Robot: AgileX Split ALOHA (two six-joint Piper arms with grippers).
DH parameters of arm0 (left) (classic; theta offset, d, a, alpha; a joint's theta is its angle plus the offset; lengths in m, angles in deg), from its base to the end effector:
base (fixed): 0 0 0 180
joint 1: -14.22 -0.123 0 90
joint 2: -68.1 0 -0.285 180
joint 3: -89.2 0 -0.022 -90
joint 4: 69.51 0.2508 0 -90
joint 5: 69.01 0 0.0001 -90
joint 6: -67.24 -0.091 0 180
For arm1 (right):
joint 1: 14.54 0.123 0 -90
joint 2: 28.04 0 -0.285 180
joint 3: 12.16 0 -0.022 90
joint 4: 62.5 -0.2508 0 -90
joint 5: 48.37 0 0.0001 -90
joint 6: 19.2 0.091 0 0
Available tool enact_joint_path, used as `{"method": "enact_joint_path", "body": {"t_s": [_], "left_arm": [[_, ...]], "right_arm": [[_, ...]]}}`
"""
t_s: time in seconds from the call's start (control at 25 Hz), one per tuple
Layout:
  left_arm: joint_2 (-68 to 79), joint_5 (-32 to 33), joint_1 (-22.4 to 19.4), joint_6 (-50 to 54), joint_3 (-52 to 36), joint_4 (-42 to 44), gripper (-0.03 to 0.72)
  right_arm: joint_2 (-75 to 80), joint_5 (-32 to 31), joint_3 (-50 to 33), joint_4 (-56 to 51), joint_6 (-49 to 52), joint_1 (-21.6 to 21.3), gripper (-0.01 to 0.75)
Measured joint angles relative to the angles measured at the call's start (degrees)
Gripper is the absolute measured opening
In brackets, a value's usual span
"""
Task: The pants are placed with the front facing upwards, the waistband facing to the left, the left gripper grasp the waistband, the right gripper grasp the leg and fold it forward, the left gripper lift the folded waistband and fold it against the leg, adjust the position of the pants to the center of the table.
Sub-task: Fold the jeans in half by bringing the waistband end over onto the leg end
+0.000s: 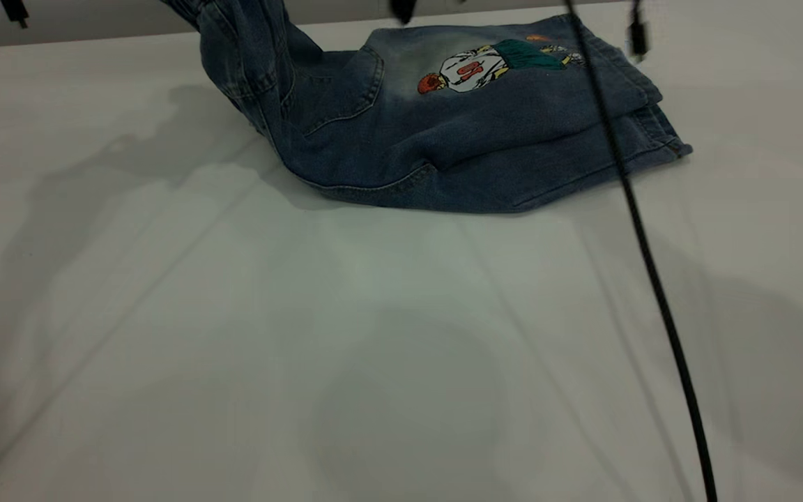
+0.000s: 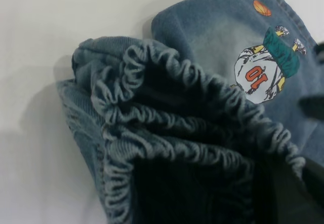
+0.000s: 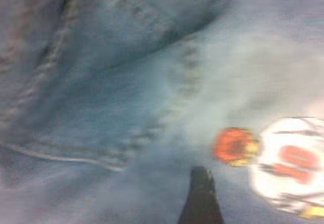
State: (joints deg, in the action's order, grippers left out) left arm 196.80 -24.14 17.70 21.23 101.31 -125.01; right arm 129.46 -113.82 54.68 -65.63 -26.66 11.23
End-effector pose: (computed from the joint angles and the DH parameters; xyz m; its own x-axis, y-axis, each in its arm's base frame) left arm 0.4496 -0.0804 0.1914 -0.8267 0.0521 -0.5602 0.3757 0.7923 -0.4808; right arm 0.4943 0.2437 0.1681 -0.7699 -0.4907 -0.4080 -0.5381 0.8429 0.0016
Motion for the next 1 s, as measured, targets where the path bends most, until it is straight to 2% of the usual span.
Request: {"method": "enact_joint_path", "body": {"t_s": [0.24,0.36,0.68,1.0], "left_arm": [[0.00,0.88,0.43,-1.54,0.29,-0.12,0.048],[0.00,1.87,0.84,-1.54,1.80,-0.06,0.048],[0.00,6.22,3.65,-1.54,9.23,0.02,0.048],[0.00,4.79,8.51,-2.91,11.52,0.26,0.048]], "right_arm": [[1.92,-4.30,-0.18,0.86,2.77,-8.05,0.465],[3.31,-4.54,-0.18,1.32,3.44,-10.45,0.465],[6.88,-4.46,-0.25,1.72,4.16,-10.31,0.465],[8.45,-4.46,-0.25,-1.74,4.44,-10.24,0.465]]}}
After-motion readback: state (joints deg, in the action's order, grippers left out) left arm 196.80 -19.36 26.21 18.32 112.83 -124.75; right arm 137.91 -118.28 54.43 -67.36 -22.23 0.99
